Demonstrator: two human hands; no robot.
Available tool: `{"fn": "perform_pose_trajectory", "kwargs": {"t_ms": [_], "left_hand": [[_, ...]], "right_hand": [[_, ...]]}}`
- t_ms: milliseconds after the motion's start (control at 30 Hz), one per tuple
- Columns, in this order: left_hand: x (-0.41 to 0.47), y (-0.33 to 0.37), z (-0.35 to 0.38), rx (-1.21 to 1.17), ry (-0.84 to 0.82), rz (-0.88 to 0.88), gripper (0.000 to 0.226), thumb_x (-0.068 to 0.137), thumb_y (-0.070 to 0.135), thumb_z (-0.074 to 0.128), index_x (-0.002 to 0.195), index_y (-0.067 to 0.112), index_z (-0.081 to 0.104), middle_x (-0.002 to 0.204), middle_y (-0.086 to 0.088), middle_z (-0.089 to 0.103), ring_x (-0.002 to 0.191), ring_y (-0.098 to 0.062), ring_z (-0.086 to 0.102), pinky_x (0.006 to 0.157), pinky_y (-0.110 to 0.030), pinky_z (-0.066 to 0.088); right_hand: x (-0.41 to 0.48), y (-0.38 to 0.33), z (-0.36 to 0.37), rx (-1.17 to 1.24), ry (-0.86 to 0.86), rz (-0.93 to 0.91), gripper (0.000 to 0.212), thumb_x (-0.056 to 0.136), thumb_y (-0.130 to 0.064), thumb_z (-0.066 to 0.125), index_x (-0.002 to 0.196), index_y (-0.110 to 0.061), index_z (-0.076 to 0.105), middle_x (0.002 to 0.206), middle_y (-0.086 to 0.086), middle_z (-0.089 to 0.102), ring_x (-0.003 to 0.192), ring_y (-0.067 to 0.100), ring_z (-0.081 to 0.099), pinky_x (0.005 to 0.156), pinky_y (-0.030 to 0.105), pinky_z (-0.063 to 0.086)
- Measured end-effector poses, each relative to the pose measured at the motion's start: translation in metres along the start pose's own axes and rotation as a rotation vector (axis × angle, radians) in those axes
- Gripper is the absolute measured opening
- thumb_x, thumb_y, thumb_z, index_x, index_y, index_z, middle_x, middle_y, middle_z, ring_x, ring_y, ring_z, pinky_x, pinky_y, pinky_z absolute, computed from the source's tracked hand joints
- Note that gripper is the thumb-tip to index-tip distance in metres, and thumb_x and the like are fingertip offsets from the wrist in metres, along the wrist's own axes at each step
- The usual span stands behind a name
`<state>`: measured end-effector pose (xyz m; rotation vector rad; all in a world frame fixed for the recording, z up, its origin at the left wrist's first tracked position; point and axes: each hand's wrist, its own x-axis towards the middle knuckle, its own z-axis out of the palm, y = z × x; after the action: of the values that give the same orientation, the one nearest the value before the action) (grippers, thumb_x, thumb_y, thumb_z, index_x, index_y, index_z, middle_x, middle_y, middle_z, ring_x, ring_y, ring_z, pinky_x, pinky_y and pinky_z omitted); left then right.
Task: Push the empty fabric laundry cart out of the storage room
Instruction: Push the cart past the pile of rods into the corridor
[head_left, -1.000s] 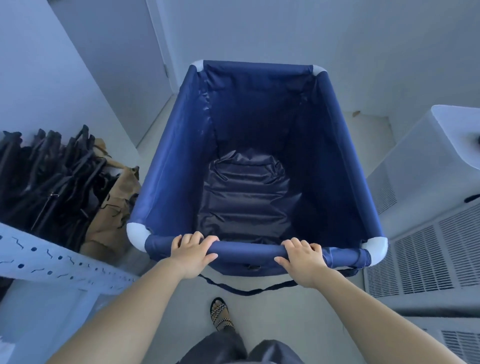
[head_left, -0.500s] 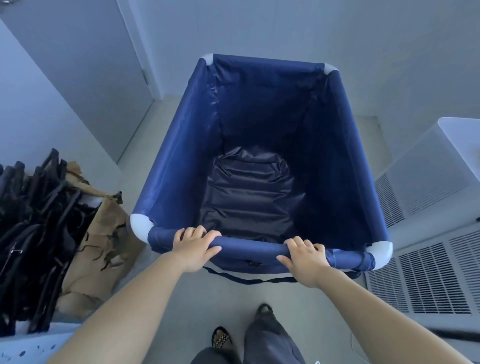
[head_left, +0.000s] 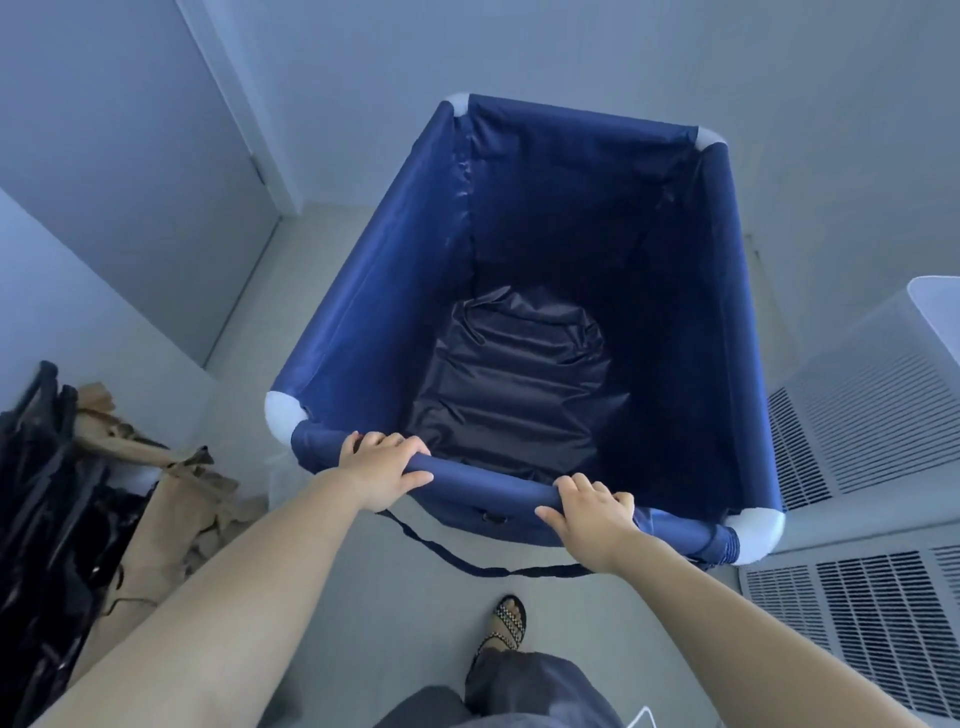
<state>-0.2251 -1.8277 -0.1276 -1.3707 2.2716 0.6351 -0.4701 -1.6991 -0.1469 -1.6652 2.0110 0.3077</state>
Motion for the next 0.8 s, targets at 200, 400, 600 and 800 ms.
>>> {"fn": "perform_pose_trajectory", "kwargs": {"t_ms": [200, 400, 600, 800], "left_hand": [[0.053, 0.002, -0.033, 0.05, 0.03, 0.014, 0.041, 0.096, 0.051, 0.028, 0.132, 0.033, 0.034, 0.139, 0.006, 0.039, 0.134, -0.023, 0.024, 0.117, -0.052, 0.003], [0.108, 0.005, -0.063, 0.096, 0.002, 0.015, 0.042, 0.095, 0.055, 0.027, 0.13, 0.033, 0.033, 0.131, 0.002, 0.038, 0.131, -0.025, 0.025, 0.117, -0.053, 0.003], [0.17, 0.006, -0.104, 0.111, -0.015, 0.078, 0.043, 0.095, 0.056, 0.026, 0.131, 0.034, 0.032, 0.13, 0.002, 0.036, 0.131, -0.026, 0.025, 0.117, -0.052, 0.003], [0.24, 0.016, -0.152, 0.147, -0.041, 0.152, 0.044, 0.095, 0.056, 0.025, 0.132, 0.034, 0.03, 0.131, 0.0, 0.036, 0.13, -0.027, 0.025, 0.115, -0.053, 0.003]], "right_hand": [[0.049, 0.009, -0.029, 0.025, 0.018, 0.039, 0.049, 0.095, -0.054, 0.025, 0.125, -0.018, 0.039, 0.123, 0.001, 0.047, 0.109, 0.025, 0.047, 0.089, 0.041, 0.032], [0.09, 0.019, -0.054, 0.048, 0.029, 0.069, 0.048, 0.095, -0.054, 0.026, 0.124, -0.018, 0.039, 0.12, 0.001, 0.048, 0.108, 0.025, 0.046, 0.091, 0.042, 0.032], [0.14, 0.036, -0.08, 0.043, 0.063, 0.125, 0.05, 0.094, -0.056, 0.025, 0.125, -0.019, 0.038, 0.119, -0.001, 0.048, 0.105, 0.024, 0.047, 0.086, 0.041, 0.033], [0.193, 0.053, -0.115, 0.066, 0.086, 0.212, 0.05, 0.094, -0.056, 0.026, 0.126, -0.02, 0.038, 0.119, -0.001, 0.047, 0.107, 0.024, 0.047, 0.09, 0.041, 0.033]]}}
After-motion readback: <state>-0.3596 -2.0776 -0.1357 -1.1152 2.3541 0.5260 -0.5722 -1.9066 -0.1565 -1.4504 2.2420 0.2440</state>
